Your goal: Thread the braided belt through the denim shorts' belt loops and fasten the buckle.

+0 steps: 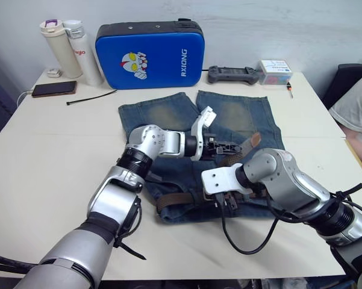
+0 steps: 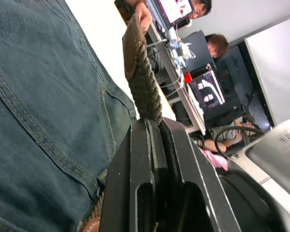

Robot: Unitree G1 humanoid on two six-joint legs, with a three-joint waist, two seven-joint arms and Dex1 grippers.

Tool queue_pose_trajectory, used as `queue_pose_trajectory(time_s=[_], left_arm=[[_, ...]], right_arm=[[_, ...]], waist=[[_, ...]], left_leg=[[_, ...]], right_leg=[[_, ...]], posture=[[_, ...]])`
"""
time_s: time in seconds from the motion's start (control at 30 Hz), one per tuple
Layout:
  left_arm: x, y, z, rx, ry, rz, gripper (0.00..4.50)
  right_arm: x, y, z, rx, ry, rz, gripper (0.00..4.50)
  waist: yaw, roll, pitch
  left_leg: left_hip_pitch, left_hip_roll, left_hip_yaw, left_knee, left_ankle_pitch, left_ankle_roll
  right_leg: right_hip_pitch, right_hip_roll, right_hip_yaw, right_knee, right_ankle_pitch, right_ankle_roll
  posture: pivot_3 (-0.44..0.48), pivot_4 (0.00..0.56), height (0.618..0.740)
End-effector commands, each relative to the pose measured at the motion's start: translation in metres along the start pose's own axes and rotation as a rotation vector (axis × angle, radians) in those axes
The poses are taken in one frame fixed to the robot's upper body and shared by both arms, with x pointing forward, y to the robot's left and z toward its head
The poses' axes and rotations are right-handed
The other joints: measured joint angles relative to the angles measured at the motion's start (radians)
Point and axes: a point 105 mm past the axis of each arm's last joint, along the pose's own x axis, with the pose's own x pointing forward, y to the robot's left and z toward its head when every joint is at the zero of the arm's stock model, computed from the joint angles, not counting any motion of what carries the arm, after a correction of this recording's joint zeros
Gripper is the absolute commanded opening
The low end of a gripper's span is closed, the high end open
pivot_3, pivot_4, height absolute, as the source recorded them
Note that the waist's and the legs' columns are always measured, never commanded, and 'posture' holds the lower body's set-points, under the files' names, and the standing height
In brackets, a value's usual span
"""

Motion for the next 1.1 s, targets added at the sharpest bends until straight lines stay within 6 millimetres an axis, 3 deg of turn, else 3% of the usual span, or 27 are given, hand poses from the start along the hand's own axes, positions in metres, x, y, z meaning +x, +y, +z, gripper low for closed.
queue_pose_trajectory(time_s=[0.03,0.13,0.33,0.67,0.8,0.97,1.1], left_arm=[[0.018,-0.023,0.020,0.092,-0.065,-0.068,0.00],[0.020,-0.014,0.009,0.117,-0.041,-0.030,0.00],[0.004,-0.003,-0.012,0.119,-0.025,0.004,0.00],[-0.012,-0.010,-0.044,0.064,-0.012,-0.003,0.00],[-0.013,-0.008,-0.047,0.060,-0.009,0.009,0.00],[-0.012,-0.012,-0.045,0.073,-0.009,0.002,0.00],[-0.008,-0.021,-0.044,0.184,0.030,0.004,0.00]], right_arm=[[0.035,0.039,-0.020,0.076,0.073,0.177,0.03],[0.027,0.031,-0.019,0.152,0.062,0.136,0.03],[0.000,0.016,-0.015,0.370,-0.054,0.058,0.03],[-0.054,-0.004,-0.024,0.560,-0.202,-0.051,0.03],[-0.065,-0.010,-0.030,0.654,-0.257,-0.096,0.03],[-0.083,-0.004,-0.050,0.726,-0.241,-0.136,0.03],[-0.110,0.010,-0.069,0.784,-0.178,-0.173,0.03]], waist=[[0.003,0.000,0.000],[0.004,0.000,0.000],[0.002,0.003,0.002],[0.007,0.020,0.015],[0.006,0.019,0.017],[0.004,0.020,0.018],[0.009,0.020,0.019]], left_leg=[[0.000,0.000,0.000,0.000,0.000,0.000],[0.000,0.000,0.000,0.000,-0.001,0.001],[-0.005,0.000,0.000,0.000,-0.002,0.002],[-0.015,0.000,0.000,-0.001,0.002,0.009],[-0.031,-0.001,0.001,0.004,0.006,0.009],[-0.029,-0.001,0.001,0.002,0.008,0.008],[-0.030,-0.002,0.001,0.002,0.008,0.009]], right_leg=[[0.000,0.000,0.000,-0.001,0.000,0.000],[0.001,-0.001,0.000,-0.001,0.001,0.001],[-0.004,-0.001,0.000,-0.001,0.001,0.001],[-0.015,0.000,0.001,-0.001,-0.001,-0.002],[-0.031,0.000,0.001,0.004,0.000,-0.001],[-0.032,0.000,0.002,0.007,0.000,-0.001],[-0.032,0.000,0.002,0.006,0.000,-0.001]], posture=[[0.000,0.150,0.740],[0.000,0.150,0.740],[0.000,0.150,0.740],[0.000,0.150,0.740],[0.000,0.150,0.740],[0.000,0.150,0.740],[0.000,0.150,0.740]])
